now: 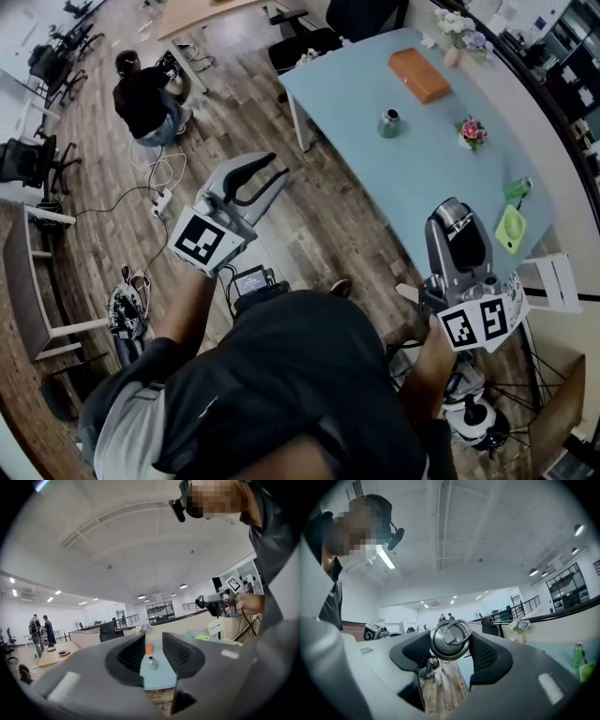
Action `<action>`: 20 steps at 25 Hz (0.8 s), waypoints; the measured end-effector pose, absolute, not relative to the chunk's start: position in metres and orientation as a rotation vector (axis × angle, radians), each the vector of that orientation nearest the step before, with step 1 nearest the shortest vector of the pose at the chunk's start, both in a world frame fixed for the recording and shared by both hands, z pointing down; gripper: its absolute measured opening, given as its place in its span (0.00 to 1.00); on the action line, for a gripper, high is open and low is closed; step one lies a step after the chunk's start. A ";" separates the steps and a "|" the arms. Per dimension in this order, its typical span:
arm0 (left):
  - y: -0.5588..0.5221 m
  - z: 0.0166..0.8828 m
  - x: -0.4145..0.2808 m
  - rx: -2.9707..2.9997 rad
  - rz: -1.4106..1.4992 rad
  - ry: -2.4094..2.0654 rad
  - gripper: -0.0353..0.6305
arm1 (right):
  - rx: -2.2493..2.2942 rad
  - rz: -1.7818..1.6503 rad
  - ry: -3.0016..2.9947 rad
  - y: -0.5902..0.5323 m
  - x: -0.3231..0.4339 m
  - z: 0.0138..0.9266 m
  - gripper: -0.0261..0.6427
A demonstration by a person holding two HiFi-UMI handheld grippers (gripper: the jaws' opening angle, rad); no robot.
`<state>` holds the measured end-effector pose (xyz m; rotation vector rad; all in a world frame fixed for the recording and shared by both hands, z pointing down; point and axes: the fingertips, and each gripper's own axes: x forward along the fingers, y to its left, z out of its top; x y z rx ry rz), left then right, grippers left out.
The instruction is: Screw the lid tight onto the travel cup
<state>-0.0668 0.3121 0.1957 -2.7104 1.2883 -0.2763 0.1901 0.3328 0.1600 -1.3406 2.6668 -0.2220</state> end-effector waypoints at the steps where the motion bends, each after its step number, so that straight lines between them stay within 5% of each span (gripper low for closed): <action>1: 0.312 0.196 -0.063 -2.704 -0.281 1.301 0.31 | -1.326 -0.225 2.673 0.329 0.194 0.161 0.43; 20: 0.262 0.206 0.011 -2.728 -0.318 1.257 0.31 | -1.348 -0.270 2.642 0.280 0.263 0.177 0.43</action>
